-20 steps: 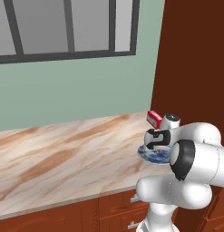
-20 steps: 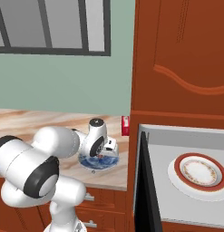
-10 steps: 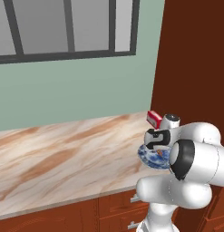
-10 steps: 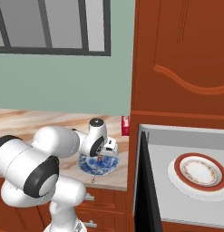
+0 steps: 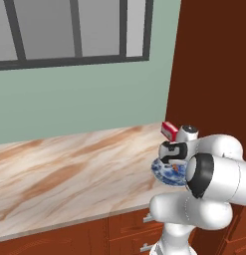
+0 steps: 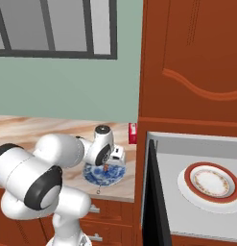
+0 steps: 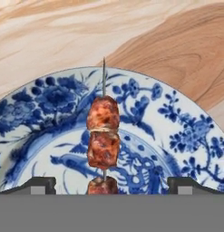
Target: Pick the kebab skewer from the microwave and place it on plate located on the counter.
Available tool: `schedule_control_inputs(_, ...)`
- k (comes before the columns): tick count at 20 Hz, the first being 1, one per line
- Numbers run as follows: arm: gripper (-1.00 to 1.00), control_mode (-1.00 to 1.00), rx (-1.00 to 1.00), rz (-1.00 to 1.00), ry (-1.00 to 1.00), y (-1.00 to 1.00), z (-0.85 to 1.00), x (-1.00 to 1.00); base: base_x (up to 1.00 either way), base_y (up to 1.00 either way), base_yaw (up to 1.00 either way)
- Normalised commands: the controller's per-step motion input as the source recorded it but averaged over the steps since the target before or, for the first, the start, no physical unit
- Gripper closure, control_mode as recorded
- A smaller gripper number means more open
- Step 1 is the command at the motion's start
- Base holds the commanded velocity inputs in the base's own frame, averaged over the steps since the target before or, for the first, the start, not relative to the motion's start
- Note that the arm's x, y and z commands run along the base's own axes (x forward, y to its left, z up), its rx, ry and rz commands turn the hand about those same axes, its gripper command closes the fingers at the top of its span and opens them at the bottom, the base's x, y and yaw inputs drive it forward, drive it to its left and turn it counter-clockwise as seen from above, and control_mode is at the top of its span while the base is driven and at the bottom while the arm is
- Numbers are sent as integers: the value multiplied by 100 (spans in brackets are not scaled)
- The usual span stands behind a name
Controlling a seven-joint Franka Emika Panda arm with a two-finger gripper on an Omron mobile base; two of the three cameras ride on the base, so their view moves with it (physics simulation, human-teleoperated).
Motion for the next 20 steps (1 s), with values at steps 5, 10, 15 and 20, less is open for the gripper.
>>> schedule_control_inputs(5, -100, -100, 0, 0, -3, -1, 91, -2, 0, 0, 0)
schedule_control_inputs(10, -100, -100, 0, 0, -2, 22, 100, -14, 0, 0, 0)
schedule_control_inputs(15, -100, -100, 0, 0, -10, 61, 93, -62, 0, 0, 0)
schedule_control_inputs(20, -100, -100, 0, 0, -2, 62, 71, -55, 0, 0, 0)
